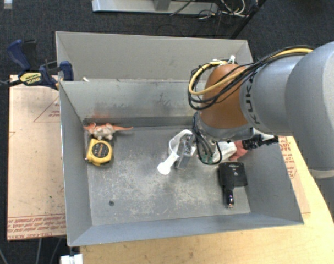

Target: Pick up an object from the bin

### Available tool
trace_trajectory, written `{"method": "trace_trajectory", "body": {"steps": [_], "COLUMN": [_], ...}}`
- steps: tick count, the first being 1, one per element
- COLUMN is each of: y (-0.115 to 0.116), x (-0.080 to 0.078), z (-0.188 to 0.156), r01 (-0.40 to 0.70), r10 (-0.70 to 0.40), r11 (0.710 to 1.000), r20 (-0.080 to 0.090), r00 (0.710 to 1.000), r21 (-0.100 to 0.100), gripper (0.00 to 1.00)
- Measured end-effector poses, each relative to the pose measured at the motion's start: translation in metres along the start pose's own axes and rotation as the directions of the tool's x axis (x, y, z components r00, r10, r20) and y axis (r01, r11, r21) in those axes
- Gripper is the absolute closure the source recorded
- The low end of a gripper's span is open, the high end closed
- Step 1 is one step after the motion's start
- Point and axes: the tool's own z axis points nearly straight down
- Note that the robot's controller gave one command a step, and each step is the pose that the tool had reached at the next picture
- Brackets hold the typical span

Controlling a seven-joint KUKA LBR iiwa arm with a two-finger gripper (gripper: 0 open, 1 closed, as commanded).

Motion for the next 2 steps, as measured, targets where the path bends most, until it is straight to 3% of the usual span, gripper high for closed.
{"method": "trace_trajectory", "body": {"steps": [1, 2], "y": [-0.0003, -0.0001], "x": [0.0001, -0.0001], "z": [0.0001, 0.0], "r01": [-0.001, -0.001], "r10": [0.001, 0.001], "r11": [1.0, 1.0], "r20": [0.0, 0.0], "r00": [1.0, 1.0], "r21": [0.0, 0.0], "gripper": [0.0, 1.0]}}
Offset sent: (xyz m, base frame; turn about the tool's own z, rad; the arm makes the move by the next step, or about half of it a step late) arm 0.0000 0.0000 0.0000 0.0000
